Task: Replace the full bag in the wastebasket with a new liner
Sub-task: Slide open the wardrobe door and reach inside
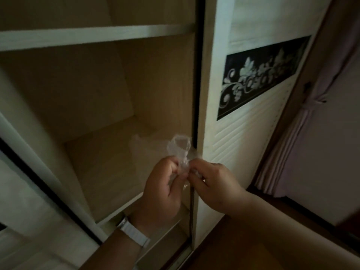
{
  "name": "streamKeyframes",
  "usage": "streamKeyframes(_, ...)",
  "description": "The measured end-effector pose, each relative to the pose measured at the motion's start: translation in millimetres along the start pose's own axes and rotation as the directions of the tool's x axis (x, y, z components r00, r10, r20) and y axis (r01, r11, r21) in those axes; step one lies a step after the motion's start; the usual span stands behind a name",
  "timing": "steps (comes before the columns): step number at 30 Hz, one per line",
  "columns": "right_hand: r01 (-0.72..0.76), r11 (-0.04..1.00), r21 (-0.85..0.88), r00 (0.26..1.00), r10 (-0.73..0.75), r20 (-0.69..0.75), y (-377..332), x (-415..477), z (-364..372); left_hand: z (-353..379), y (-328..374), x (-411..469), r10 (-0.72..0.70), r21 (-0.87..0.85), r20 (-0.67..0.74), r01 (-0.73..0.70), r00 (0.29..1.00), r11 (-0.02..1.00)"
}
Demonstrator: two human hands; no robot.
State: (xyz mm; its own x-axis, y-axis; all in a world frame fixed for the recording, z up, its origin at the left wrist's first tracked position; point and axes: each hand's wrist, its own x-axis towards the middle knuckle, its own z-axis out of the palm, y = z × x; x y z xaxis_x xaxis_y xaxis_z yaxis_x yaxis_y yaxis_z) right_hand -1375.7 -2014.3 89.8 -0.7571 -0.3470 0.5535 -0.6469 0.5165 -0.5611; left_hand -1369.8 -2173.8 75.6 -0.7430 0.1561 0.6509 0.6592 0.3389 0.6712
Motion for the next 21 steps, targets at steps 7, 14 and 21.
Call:
streamKeyframes(7, -0.117, 0.993, -0.010, 0.978, 0.113, -0.174, 16, -66, -104, 70, 56, 19, 0.216, 0.294, -0.094, -0.180, 0.972, 0.939)
streamKeyframes(14, -0.291, 0.949, 0.126, 0.930, 0.311, -0.198, 40, -166, -229, 180, 124, 21, 0.413, 0.469, -0.159, -0.299, 0.897, 0.831)
streamKeyframes(21, -0.439, 0.898, 0.002, 0.896, 0.438, -0.071, 62, -255, -326, 299, 191, 8, 0.139, 0.067, 0.193, -0.154, 0.971, 0.986)
